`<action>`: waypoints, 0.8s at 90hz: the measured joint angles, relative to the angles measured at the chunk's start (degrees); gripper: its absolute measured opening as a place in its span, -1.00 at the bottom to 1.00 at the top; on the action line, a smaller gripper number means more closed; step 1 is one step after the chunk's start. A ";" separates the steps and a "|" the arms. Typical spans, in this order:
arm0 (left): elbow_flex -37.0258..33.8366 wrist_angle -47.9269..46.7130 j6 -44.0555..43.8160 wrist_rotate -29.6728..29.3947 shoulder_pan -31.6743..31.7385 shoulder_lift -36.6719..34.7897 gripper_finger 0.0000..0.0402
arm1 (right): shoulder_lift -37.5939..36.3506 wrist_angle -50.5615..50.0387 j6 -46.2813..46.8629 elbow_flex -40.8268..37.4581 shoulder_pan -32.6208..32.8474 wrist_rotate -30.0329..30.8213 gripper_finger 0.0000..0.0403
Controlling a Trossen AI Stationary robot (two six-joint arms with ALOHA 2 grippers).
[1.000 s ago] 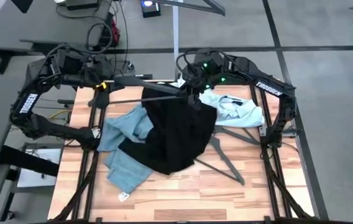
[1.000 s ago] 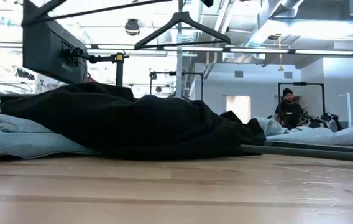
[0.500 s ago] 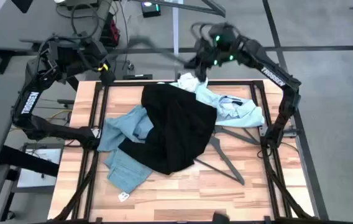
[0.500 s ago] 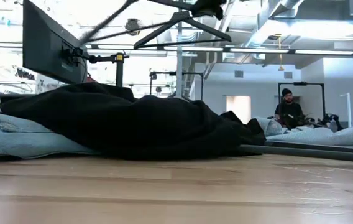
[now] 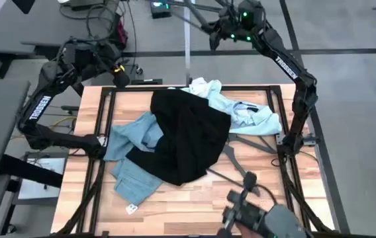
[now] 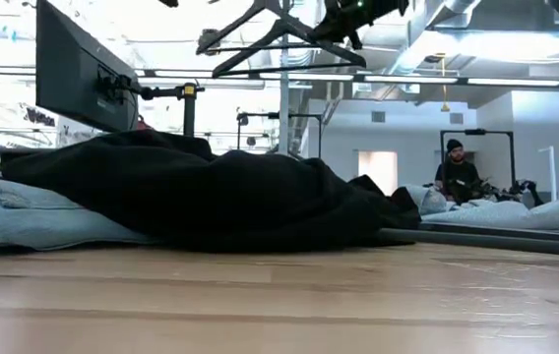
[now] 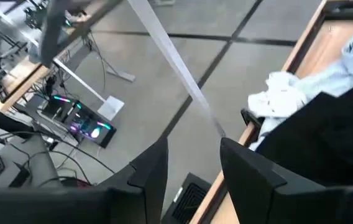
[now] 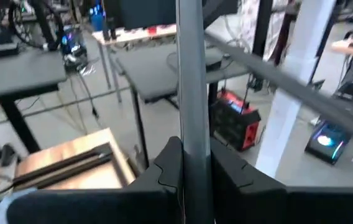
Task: Hang clothes
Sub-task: Hang the grey hanger on the rack
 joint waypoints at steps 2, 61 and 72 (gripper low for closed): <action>-0.24 0.40 -0.07 0.02 0.00 -0.03 -0.35 | 0.01 0.27 -0.18 0.00 -0.36 -0.01 -0.85; -2.45 -0.85 -6.45 0.07 0.00 -0.08 -0.35 | -0.41 -9.31 2.23 0.07 -6.71 0.22 -0.39; -2.45 -4.42 -9.83 0.14 0.00 -0.08 -0.35 | -0.85 -19.99 1.07 0.34 -8.03 0.34 -0.02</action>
